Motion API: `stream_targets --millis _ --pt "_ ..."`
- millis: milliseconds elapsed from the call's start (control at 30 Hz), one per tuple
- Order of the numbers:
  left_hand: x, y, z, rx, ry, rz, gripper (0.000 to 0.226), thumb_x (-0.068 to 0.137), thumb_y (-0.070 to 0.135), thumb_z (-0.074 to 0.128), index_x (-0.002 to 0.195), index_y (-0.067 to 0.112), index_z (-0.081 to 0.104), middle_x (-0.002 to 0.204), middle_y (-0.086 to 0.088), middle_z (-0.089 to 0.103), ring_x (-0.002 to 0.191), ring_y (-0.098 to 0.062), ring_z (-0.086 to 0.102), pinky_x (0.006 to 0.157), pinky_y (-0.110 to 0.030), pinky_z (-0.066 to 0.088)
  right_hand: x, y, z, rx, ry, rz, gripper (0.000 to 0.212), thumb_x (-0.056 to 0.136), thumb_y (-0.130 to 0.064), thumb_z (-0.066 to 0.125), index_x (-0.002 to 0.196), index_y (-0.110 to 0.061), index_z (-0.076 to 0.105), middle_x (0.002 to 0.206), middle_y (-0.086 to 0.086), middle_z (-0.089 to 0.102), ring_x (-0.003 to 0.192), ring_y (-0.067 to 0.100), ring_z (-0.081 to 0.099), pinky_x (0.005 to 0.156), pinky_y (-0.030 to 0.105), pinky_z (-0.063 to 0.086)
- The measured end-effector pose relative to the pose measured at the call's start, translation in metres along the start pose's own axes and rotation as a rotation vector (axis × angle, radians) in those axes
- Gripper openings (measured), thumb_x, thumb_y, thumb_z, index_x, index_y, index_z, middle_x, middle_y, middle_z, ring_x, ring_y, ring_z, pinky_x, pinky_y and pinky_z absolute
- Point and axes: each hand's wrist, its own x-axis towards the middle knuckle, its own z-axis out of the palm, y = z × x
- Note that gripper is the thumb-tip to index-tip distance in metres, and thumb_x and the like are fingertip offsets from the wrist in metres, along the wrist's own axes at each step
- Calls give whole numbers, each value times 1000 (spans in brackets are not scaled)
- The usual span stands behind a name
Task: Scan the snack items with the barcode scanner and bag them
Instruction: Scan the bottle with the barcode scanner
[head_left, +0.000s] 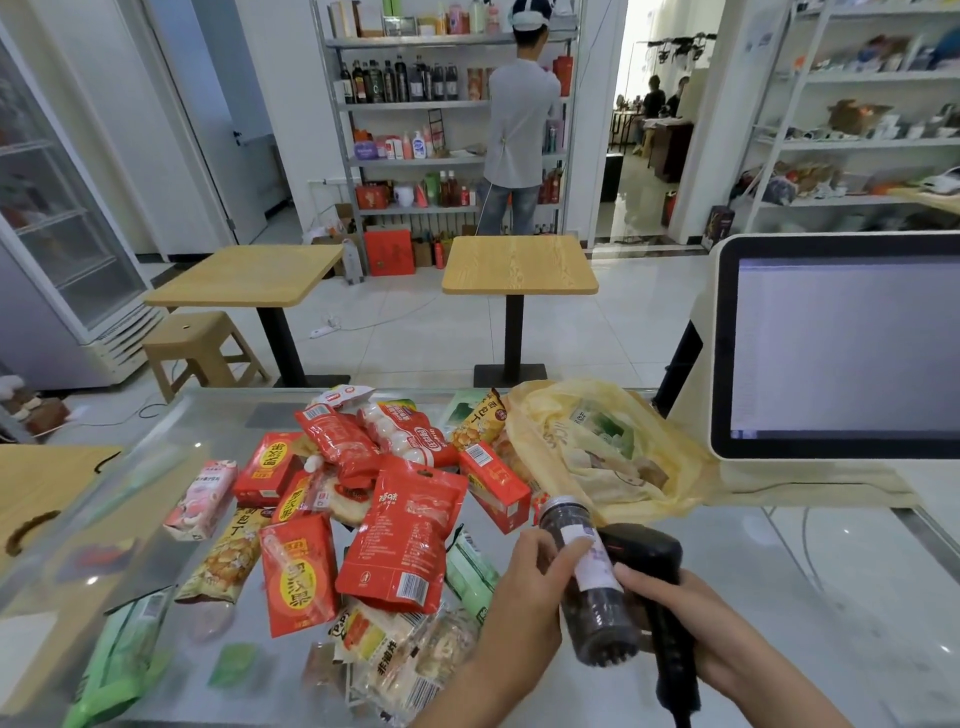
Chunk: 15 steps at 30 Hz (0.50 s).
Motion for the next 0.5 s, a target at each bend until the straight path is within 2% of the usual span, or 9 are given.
stream_targets --millis 33,100,167,233,300,333,400,433,500 --pt "-5 -7 5 0 -38 29 54 84 6 59 134 23 45 112 -2 44 98 -12 49 83 -22 48 2 2 1 -4 34 -30 34 82 -11 71 114 -2 63 101 22 72 94 37 69 65 35 57" --pt "-10 -4 -1 -137 -91 -127 58 84 -4 47 136 20 46 118 3 43 107 -6 46 94 -22 43 5 8 4 -5 120 -85 35 80 -3 71 114 -2 62 98 22 73 88 36 70 65 36 57" --pt "-16 1 -6 -235 -109 -307 43 94 10 44 135 23 47 123 10 46 111 0 46 99 -25 41 6 11 8 -1 168 -125 32 80 1 70 111 0 62 96 23 72 82 34 70 69 40 58" --pt "-16 4 -9 -243 -107 -448 42 96 45 43 133 26 45 125 10 50 112 -3 47 99 -26 40 6 11 12 -32 172 -134 30 80 0 71 110 0 62 95 22 73 84 35 71 77 44 56" --pt "-13 7 -7 -15 -199 -480 72 82 75 30 130 24 47 125 6 50 116 -10 44 98 -26 40 4 11 17 -69 141 -119 28 81 -3 70 108 -3 63 91 18 74 84 33 72 81 46 55" --pt "-12 5 -5 160 -225 -459 80 78 81 24 123 22 54 121 4 53 114 -14 46 95 -28 44 4 11 20 -88 127 -110 27 82 -4 70 108 -3 63 90 18 75 84 32 73 82 46 56" --pt "-13 5 -4 405 -212 -402 71 75 80 28 93 23 67 97 1 60 93 -19 52 75 -31 50 3 11 24 -114 104 -88 26 84 -7 69 109 -3 63 91 18 75 88 32 72 81 45 57" --pt "-14 4 -2 499 -208 -377 64 71 76 32 81 24 68 84 2 59 82 -19 50 69 -32 45 2 10 26 -117 96 -79 26 85 -8 68 110 -2 63 92 18 75 89 32 72 81 45 57" --pt "-15 0 0 580 -215 -348 63 69 67 32 80 20 73 67 3 58 71 -20 50 66 -34 29 1 7 26 -104 89 -61 27 86 -12 67 111 -2 62 93 19 74 89 32 72 80 45 57"
